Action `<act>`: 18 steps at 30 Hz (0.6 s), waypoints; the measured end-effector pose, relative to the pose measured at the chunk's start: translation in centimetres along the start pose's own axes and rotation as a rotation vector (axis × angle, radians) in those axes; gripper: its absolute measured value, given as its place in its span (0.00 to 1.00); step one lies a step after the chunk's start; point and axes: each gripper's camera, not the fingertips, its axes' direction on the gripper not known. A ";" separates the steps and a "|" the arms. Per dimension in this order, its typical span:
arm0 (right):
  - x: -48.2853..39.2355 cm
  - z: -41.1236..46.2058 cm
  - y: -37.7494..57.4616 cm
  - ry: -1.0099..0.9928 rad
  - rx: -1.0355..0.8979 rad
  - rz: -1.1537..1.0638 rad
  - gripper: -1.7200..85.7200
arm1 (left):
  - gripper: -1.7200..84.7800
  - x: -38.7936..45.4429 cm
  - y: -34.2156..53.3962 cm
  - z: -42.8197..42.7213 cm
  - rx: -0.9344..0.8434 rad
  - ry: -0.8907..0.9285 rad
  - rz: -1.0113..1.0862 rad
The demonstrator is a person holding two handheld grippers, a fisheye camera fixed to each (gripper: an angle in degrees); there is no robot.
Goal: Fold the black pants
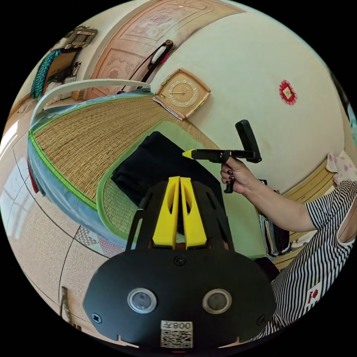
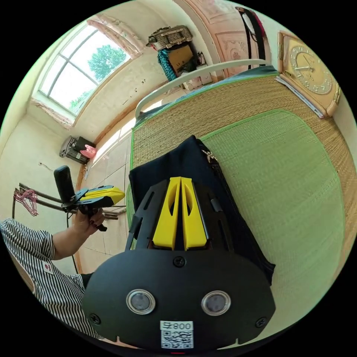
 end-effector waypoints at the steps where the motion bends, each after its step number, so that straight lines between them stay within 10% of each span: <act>1: 0.1 -0.4 0.8 0.028 0.000 0.002 0.02 | 0.02 1.0 0.6 1.0 -0.041 -0.004 0.022; 18: 10.8 -2.6 10.8 0.071 -0.020 0.356 0.02 | 0.02 6.5 8.5 8.9 -0.288 -0.069 0.044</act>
